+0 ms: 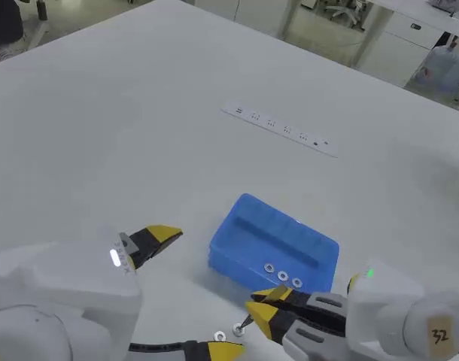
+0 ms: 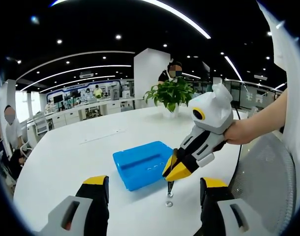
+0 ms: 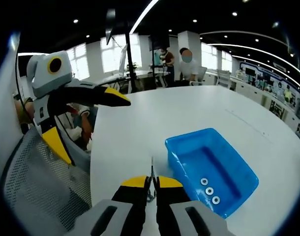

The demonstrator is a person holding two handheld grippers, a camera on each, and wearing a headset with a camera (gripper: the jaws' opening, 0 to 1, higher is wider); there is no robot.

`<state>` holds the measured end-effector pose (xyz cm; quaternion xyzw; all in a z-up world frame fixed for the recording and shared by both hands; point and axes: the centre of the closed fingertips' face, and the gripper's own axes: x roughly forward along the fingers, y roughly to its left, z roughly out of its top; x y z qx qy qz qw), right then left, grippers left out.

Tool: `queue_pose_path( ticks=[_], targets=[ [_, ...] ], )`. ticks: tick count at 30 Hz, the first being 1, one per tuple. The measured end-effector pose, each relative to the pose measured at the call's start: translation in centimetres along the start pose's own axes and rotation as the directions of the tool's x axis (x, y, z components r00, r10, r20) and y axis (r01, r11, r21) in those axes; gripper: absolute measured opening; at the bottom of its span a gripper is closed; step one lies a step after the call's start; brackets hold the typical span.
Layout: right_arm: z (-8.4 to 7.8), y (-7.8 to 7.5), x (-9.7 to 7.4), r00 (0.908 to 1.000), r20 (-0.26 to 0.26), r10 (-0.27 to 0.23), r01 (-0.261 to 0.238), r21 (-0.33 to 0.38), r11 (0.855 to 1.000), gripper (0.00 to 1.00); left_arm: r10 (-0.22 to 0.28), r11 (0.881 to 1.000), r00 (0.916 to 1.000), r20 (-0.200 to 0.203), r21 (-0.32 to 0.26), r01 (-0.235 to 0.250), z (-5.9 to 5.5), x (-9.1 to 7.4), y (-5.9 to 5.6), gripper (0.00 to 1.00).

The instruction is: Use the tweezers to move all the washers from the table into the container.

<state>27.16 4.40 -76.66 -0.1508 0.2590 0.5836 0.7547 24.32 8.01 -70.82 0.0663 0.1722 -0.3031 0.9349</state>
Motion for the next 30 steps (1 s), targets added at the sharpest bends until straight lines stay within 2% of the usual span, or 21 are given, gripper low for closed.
queue_pose_path(
  ticks=[10,18,22,30],
  targets=[
    [3.5,-0.4,-1.7,0.9977,0.067,-0.007,0.009,-0.027,1.000,0.02,0.000,1.000,1.0000,-0.002,0.006,0.000,0.0,0.0,0.0,0.76],
    [6.5,-1.4,-2.6,0.9920,0.124,-0.021,0.027,-0.043,0.999,0.02,0.001,1.000,1.0000,-0.005,0.010,-0.001,-0.1,0.0,0.0,0.76],
    [7.4,-2.3,-2.8,0.9899,0.137,-0.037,0.044,-0.051,0.998,0.02,0.003,1.000,1.0000,-0.006,0.010,-0.002,-0.1,0.0,0.0,0.76],
    [7.8,-4.0,-2.4,0.9870,0.145,-0.070,0.076,-0.033,0.997,0.02,0.008,1.000,0.9999,-0.007,0.007,-0.008,-0.1,0.0,0.1,0.76]
  ],
)
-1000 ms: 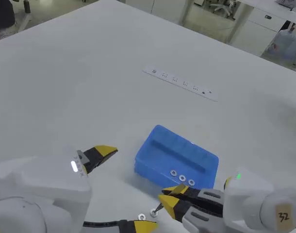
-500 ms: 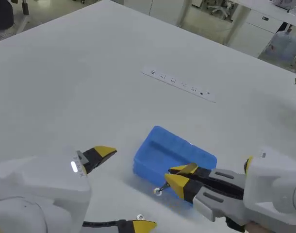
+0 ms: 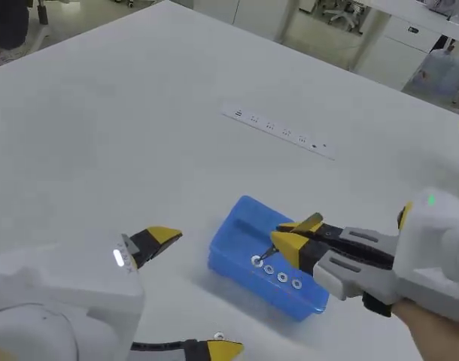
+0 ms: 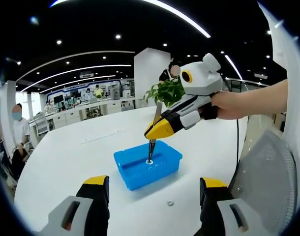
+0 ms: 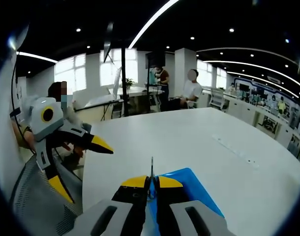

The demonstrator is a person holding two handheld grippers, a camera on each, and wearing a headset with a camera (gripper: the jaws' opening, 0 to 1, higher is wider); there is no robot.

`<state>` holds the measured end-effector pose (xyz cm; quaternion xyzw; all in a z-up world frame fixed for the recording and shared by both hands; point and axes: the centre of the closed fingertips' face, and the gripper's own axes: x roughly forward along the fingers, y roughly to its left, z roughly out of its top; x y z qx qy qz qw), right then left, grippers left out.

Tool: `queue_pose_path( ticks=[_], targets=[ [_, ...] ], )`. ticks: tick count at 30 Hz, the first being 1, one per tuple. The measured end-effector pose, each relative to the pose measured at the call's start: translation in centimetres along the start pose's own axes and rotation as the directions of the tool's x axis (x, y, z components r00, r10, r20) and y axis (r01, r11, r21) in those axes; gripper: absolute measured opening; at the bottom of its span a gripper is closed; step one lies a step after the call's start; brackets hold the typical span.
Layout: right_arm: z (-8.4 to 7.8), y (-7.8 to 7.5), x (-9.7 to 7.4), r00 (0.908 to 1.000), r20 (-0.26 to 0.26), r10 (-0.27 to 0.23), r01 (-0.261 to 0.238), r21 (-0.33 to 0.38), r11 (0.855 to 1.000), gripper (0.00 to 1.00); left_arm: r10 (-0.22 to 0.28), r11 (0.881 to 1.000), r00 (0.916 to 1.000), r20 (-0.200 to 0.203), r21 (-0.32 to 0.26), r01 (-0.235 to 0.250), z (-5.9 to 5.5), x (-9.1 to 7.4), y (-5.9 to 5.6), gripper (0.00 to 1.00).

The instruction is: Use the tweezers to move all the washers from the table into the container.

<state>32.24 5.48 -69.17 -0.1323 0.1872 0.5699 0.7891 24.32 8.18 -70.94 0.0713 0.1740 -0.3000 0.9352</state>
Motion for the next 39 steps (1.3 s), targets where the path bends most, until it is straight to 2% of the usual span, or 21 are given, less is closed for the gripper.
queue_pose_path(
  ticks=[13,20,23,30,39],
  targets=[
    [-0.9,-2.7,1.8,0.9995,-0.005,-0.030,0.030,0.053,0.998,0.02,-0.004,1.000,1.0000,-0.007,0.000,0.004,-0.1,0.1,-0.1,0.75],
    [-2.4,-3.6,2.9,0.9990,-0.028,-0.035,0.037,0.087,0.996,0.02,-0.007,1.000,0.9999,-0.013,0.002,0.007,-0.2,0.1,-0.1,0.75],
    [-3.6,-4.2,3.4,0.9980,-0.048,-0.042,0.047,0.112,0.993,0.02,-0.009,1.000,0.9998,-0.015,0.003,0.009,-0.3,0.1,-0.2,0.75],
    [-5.0,-4.7,3.8,0.9961,-0.074,-0.048,0.058,0.129,0.990,0.02,-0.015,1.000,0.9996,-0.023,0.007,0.015,-0.4,0.2,-0.3,0.75],
    [-5.8,-5.3,4.3,0.9930,-0.097,-0.066,0.078,0.119,0.990,0.02,-0.014,1.000,0.9996,-0.023,0.004,0.014,-0.4,0.2,-0.3,0.75]
  ],
)
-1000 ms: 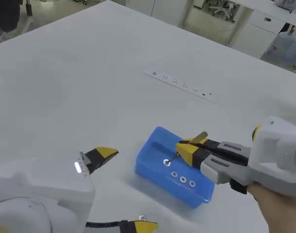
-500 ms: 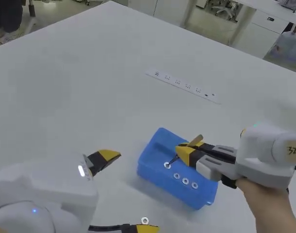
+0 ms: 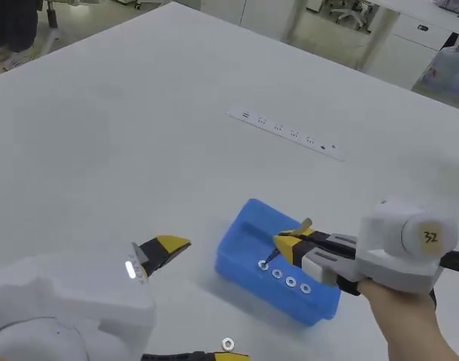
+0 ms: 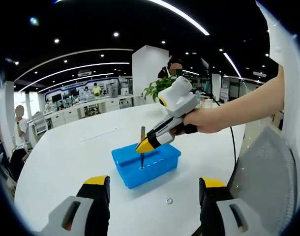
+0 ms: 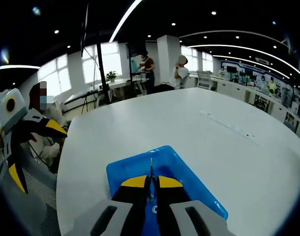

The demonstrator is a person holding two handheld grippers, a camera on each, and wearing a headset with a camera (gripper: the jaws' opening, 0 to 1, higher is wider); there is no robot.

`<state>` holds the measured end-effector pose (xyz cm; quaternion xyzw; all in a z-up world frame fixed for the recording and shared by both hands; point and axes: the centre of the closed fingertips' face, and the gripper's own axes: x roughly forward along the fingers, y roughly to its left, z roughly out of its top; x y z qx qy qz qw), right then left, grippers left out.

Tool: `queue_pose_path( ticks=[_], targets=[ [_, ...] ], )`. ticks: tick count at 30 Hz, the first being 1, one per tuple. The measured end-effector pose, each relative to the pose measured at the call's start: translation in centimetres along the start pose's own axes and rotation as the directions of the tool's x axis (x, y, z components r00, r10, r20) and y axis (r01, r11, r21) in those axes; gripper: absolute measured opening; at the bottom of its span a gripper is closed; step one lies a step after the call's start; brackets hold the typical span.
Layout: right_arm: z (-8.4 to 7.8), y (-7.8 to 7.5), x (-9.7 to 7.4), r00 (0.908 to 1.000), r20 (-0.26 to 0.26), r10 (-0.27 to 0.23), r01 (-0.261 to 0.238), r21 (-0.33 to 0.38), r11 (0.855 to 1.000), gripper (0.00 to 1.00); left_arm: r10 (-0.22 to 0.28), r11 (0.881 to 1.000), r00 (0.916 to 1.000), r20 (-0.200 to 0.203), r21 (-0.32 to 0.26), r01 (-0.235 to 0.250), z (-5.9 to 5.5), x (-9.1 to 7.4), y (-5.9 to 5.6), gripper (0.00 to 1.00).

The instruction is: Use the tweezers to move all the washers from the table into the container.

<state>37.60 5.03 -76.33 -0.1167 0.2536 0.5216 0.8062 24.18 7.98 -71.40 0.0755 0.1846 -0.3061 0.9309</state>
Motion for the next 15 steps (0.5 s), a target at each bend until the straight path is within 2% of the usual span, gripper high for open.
queue_pose_path(
  ticks=[7,10,15],
  targets=[
    [-0.5,0.0,0.2,0.9999,-0.012,0.001,-0.001,-0.008,1.000,0.02,0.010,1.000,0.9998,0.016,-0.018,-0.010,0.2,-0.2,0.3,0.74],
    [-0.1,0.1,-0.2,1.0000,0.007,0.004,-0.004,0.016,1.000,0.03,0.016,1.000,0.9967,0.079,-0.024,-0.014,1.5,-0.5,0.3,0.74],
    [1.4,1.0,-1.6,0.9984,0.057,0.003,-0.004,0.007,1.000,0.03,0.028,0.998,0.9954,0.091,-0.051,-0.023,1.6,-0.7,0.7,0.73]
  ],
)
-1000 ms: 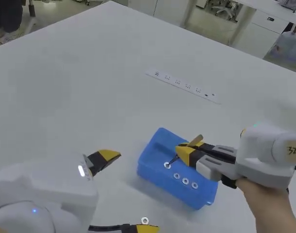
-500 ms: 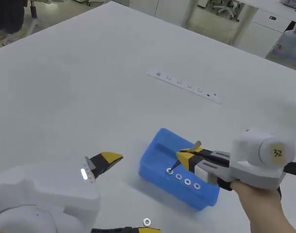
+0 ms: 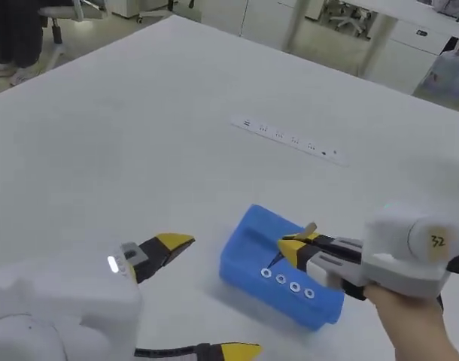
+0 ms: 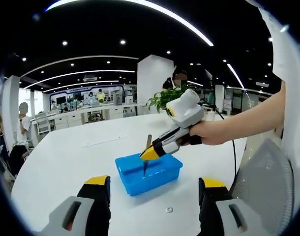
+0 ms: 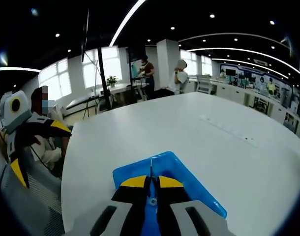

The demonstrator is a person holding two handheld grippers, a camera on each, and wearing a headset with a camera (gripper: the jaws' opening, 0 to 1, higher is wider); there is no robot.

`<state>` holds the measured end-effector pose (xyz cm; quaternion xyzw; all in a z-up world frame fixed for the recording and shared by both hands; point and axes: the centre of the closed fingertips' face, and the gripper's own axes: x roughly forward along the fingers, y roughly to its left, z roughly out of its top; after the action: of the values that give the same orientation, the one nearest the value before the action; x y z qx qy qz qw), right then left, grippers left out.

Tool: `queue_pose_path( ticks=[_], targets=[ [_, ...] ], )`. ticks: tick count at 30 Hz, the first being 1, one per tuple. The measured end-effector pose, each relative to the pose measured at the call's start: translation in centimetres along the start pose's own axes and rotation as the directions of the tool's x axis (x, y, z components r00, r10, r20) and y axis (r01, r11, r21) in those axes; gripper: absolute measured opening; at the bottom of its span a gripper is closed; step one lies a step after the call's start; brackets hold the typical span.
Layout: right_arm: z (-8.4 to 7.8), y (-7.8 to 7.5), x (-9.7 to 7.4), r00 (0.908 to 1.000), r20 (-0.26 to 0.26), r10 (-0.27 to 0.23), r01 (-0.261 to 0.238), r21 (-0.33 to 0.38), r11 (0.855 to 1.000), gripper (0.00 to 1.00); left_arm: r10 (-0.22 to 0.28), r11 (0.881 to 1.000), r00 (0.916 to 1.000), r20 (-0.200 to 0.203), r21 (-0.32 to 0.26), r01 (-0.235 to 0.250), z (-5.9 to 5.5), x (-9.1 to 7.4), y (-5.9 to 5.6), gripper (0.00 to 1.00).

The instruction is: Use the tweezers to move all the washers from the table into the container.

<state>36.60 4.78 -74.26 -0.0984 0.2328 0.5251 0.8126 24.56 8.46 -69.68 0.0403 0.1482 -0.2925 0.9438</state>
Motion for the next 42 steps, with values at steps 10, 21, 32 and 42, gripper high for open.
queue_pose_path(
  ticks=[10,21,32,42],
  targets=[
    [2.1,4.3,-3.8,0.9945,0.098,0.035,-0.032,-0.029,0.999,0.03,0.028,1.000,0.9996,0.010,-0.004,-0.028,0.1,-0.3,0.5,0.70],
    [-0.7,7.9,-4.5,0.9922,0.066,0.106,-0.107,0.011,0.994,0.03,0.122,0.986,0.9887,0.087,-0.122,-0.111,1.0,-1.6,2.8,0.61],
    [-3.9,10.2,-2.8,0.9863,-0.020,0.164,-0.163,0.027,0.986,0.03,0.177,0.969,0.9752,0.133,-0.197,-0.149,1.4,-2.4,4.0,0.61],
    [-5.1,11.1,-1.8,0.9765,-0.080,0.200,-0.202,-0.020,0.979,0.03,0.181,0.969,0.9764,0.118,-0.190,-0.157,1.1,-2.3,4.1,0.63]
  ],
)
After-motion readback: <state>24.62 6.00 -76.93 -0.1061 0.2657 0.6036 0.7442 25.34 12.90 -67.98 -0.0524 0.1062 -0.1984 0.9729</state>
